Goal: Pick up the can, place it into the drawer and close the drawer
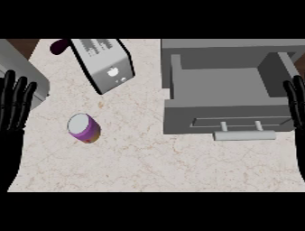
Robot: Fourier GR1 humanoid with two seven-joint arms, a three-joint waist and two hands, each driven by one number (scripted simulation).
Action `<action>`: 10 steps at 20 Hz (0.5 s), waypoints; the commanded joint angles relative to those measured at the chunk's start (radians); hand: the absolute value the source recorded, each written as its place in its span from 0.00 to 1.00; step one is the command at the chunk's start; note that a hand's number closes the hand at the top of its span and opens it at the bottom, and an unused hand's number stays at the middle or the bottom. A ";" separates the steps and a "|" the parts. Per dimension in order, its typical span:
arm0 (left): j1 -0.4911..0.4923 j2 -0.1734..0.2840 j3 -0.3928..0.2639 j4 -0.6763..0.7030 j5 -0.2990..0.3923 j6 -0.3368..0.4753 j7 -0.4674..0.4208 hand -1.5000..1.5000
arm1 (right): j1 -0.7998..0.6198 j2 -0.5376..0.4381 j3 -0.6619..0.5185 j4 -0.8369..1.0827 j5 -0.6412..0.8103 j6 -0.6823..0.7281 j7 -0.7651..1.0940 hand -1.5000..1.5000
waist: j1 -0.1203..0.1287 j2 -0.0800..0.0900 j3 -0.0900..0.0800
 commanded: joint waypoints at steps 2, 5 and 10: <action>0.029 0.004 -0.019 -0.053 0.056 -0.065 0.005 0.00 | -0.018 0.031 0.019 -0.009 0.021 -0.024 0.020 0.00 | 0.021 0.024 -0.011; -0.029 0.084 0.117 0.058 0.273 -0.201 -0.038 0.00 | -0.029 -0.008 -0.032 0.016 -0.090 0.046 0.040 0.00 | 0.021 0.026 -0.012; 0.004 0.130 0.097 0.115 0.207 -0.136 0.248 0.00 | 0.090 0.019 -0.114 0.023 -0.055 -0.078 0.243 0.00 | 0.008 0.026 -0.010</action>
